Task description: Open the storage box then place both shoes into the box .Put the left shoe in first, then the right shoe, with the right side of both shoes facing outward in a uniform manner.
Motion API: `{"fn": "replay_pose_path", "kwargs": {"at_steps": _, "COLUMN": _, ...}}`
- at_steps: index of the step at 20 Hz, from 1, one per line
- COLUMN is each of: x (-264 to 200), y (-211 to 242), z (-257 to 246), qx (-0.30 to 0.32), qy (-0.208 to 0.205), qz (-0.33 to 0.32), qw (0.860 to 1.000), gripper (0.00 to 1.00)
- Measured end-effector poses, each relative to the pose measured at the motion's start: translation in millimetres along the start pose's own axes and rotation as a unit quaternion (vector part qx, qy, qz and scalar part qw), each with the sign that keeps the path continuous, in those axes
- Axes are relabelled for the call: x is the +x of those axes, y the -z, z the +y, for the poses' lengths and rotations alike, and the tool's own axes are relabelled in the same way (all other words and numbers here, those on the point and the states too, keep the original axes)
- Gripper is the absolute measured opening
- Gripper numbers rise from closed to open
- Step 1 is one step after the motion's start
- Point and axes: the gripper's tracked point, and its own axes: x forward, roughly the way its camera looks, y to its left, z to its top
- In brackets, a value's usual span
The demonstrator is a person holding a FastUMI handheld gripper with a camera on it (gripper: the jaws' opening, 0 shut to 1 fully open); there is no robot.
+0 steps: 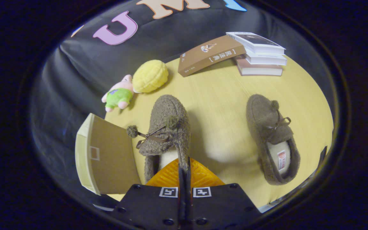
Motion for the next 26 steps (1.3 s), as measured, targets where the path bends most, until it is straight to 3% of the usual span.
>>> {"fn": "replay_pose_path", "kwargs": {"at_steps": 9, "x": -56, "y": -22, "z": 112, "qx": 0.001, "qy": -0.102, "qz": -0.019, "qw": 0.995, "gripper": 0.03}}
{"fn": "replay_pose_path", "kwargs": {"at_steps": 18, "x": -51, "y": 14, "z": 242, "qx": -0.01, "qy": -0.202, "qz": 0.037, "qw": 0.979, "gripper": 0.03}}
{"fn": "replay_pose_path", "kwargs": {"at_steps": 26, "x": 14, "y": 86, "z": 295, "qx": -0.041, "qy": -0.155, "qz": 0.11, "qw": 0.981, "gripper": 0.04}}
